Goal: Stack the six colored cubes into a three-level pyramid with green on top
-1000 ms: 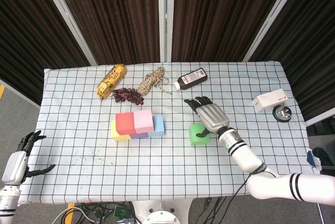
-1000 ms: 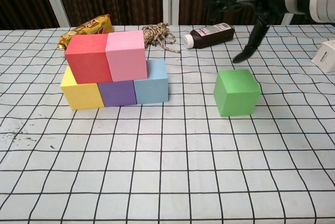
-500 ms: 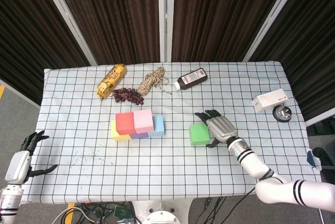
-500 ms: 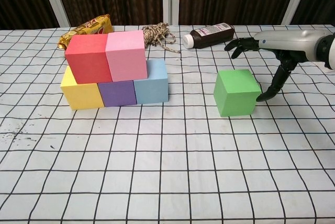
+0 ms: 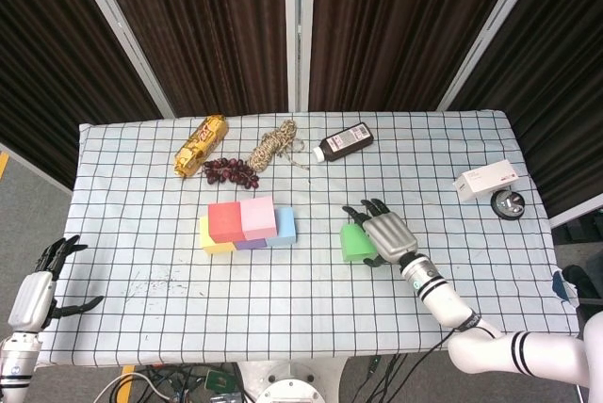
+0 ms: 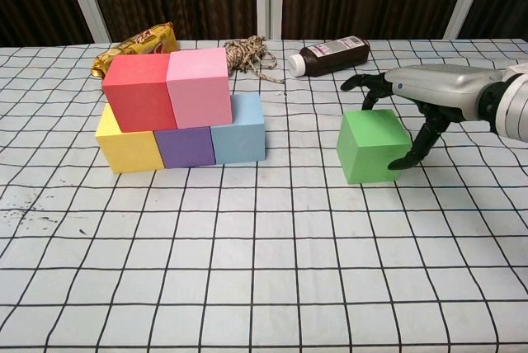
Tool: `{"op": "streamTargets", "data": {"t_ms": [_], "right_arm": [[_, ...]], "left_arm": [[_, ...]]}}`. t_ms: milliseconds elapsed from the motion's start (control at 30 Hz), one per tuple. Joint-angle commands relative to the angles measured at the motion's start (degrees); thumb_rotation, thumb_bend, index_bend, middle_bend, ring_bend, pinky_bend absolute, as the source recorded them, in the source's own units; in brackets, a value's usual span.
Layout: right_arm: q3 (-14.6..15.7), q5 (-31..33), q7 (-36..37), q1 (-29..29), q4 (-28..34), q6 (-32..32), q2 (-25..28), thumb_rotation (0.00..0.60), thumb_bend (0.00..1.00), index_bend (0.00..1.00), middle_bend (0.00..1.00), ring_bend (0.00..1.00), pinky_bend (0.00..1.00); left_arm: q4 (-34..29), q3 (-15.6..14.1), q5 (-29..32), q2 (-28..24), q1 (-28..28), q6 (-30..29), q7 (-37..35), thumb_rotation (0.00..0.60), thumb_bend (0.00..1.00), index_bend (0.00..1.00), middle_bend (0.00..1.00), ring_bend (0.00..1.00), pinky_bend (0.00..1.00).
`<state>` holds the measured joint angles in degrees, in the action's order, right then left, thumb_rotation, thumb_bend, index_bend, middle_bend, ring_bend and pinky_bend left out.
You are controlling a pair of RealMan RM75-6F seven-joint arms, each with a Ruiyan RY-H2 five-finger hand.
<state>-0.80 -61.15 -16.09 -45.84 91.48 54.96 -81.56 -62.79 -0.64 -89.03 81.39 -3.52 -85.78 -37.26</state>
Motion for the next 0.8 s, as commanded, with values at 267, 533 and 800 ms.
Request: {"op": "streamTargets", "data": {"t_ms": [267,533,800], "right_arm": [[-10.9,-2.8,1.5,-1.7,9.6,3.6,5.8,0.6,0.13,0.0,0.46,0.07,0.0],[-21.7,9.2,-6.4,-12.4,17.8,-1.5,8.9,0.6,0.13,0.0,0.47,0.07,0.0],[-21.8,26.5,-17.7,-25.9,16.1,-5.8,6.5,0.6,0.13,0.0,0.47,0.07,0.0]], "left_arm": [[-1.6,-0.1,-1.3,-0.4,-0.4,-1.3,2.1,0.6,0.0,0.04,0.18,0.0,0.05],[-3.6,0.2,-2.5,-1.1,-0.4,-3.7,6.6,0.6,0.0,0.04,0.18,0.0,0.05],[-3.6,0.2,-3.6,-0.2,-0.3,-5.3,13.7,0.6,0.0,0.04,0.18,0.0,0.05]]}}
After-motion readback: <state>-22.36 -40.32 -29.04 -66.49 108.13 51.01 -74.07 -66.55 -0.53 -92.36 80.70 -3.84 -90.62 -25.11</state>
